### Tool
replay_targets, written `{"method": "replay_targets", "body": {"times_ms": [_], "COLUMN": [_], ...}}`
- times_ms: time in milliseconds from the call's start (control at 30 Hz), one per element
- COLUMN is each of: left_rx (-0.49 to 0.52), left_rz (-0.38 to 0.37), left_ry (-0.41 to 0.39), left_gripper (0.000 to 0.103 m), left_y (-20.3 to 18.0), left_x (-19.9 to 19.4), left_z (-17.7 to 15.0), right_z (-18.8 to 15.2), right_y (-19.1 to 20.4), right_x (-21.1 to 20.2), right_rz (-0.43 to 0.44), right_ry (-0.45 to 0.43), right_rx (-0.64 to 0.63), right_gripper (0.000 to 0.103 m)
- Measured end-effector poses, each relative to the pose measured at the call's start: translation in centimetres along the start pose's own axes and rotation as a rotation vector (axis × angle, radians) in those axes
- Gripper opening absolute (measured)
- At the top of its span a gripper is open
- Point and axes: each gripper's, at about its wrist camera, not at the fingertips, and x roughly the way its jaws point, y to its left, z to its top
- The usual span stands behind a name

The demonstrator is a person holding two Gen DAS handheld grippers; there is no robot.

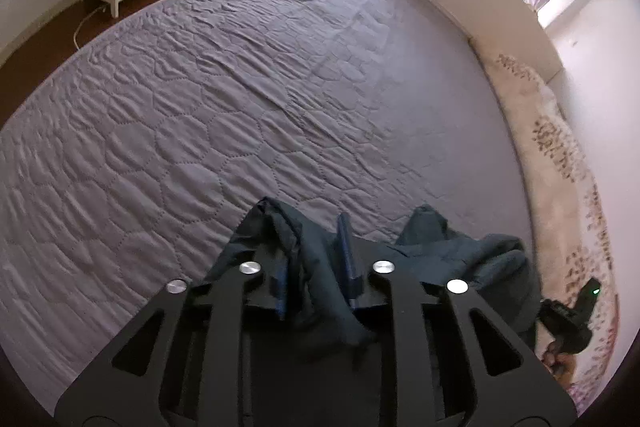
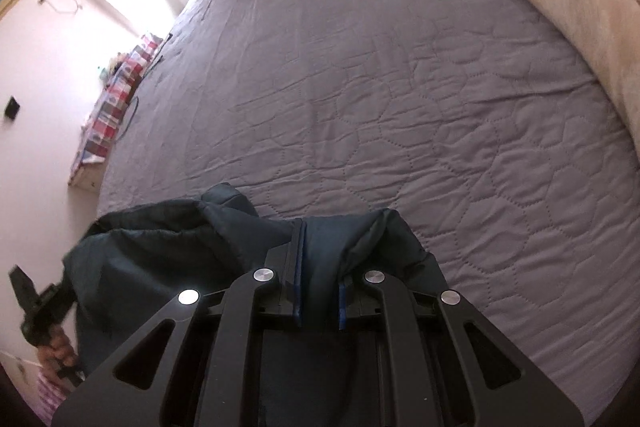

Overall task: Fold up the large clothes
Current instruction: 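Lift the hem with both grippers and fold it toward the collar, then open both grippers and release the folded jacket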

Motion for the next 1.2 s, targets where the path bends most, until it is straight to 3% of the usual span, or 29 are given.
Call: {"method": "replay_targets", "body": {"times_ms": [100,167,200,233,367,500,567,600,633,733,900,1067,1200], "left_rx": [-0.013,-0.015,-0.015,-0.011,-0.029,-0.047,-0.046,-0.045,-0.045,-0.034,0.02,0.009,-0.022], "left_rz": [-0.026,-0.015,0.004,0.02,0.015,0.019,0.015,0.013,0.011,0.004,0.029,0.024,0.013], "left_ry": [0.012,0.002,-0.019,-0.05,-0.087,-0.079,-0.068,-0.059,-0.048,-0.021,-0.006,0.008,0.023], "left_gripper": [0.041,0.062,0.08,0.083,0.083,0.083,0.083,0.084,0.084,0.084,0.084,0.084,0.084], "left_y": [0.2,0.2,0.3,0.4,1.5,3.1,3.9,4.3,4.7,5.7,6.5,7.5,7.8], "left_x": [-0.7,-1.6,-2.2,-2.9,-5.5,-7.3,-8.1,-8.4,-8.7,-9.3,-10.3,-10.5,-9.8], "left_z": [-0.4,-0.7,-0.7,-0.7,-0.7,-1.8,-2.9,-3.7,-4.5,-6.7,-9.9,-11.7,-12.3], "right_z": [-0.2,-0.4,-0.4,-0.4,0.0,-0.5,-0.9,-1.1,-1.2,-1.7,-3.6,-11.3,-16.5], "right_y": [-0.1,0.1,0.1,0.1,0.4,0.8,0.8,0.6,0.6,0.4,-1.1,-2.9,-5.0], "right_x": [-0.6,-1.1,-1.3,-1.5,-2.6,-3.7,-4.4,-5.0,-5.5,-7.7,-10.7,-12.9,-12.2], "right_rz": [0.012,0.02,0.02,0.017,0.047,0.063,0.071,0.084,0.1,0.1,0.117,-0.007,-0.057], "right_ry": [-0.001,0.003,0.006,0.012,0.017,-0.001,-0.02,-0.042,-0.06,-0.168,-0.197,-0.169,-0.108], "right_rx": [0.005,0.008,0.014,0.021,0.054,0.032,0.024,0.024,0.019,0.002,0.052,0.002,0.036], "right_gripper": [0.015,0.016,0.017,0.018,0.024,0.037,0.049,0.062,0.082,0.085,0.085,0.085,0.083]}}
